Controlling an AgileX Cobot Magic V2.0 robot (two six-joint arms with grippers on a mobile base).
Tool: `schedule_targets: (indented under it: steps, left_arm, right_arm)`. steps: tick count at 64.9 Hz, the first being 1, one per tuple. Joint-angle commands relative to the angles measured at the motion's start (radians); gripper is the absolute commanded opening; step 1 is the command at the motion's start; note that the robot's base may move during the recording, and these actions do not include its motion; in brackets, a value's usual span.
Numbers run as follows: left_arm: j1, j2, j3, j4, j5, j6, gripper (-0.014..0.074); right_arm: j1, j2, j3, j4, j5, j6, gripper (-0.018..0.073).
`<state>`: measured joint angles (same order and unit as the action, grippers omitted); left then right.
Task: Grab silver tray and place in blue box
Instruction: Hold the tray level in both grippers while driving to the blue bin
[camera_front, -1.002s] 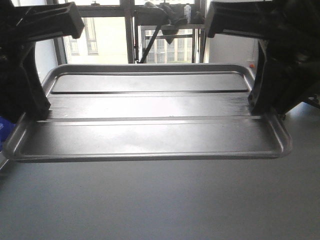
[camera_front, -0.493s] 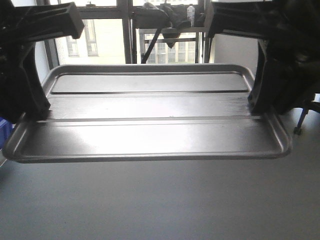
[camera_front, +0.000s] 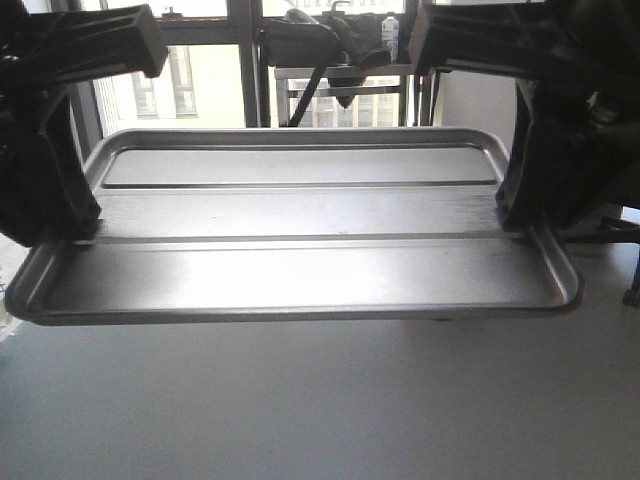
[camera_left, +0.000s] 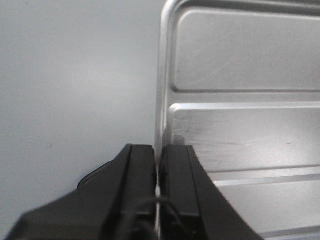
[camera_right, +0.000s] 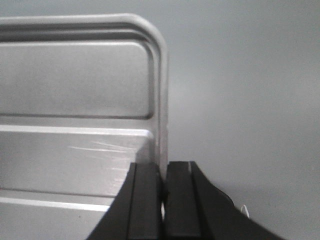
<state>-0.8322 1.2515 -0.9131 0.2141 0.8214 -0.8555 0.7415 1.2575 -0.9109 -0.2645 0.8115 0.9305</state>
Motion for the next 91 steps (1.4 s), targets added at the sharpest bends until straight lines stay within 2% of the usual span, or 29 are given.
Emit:
schedule_targets:
  steps: [1,91]
  left_arm:
    - [-0.005,-0.029,-0.025,0.030,-0.017,-0.007,-0.0006]
    - [-0.005,-0.029,-0.025,0.034,-0.017,-0.007,-0.0006]
  right_arm:
    - [-0.003,-0.029,-0.028,-0.040,-0.022,-0.002,0.0057]
    - [-0.003,-0.029,-0.028,-0.040,-0.023,-0.002,0.0057]
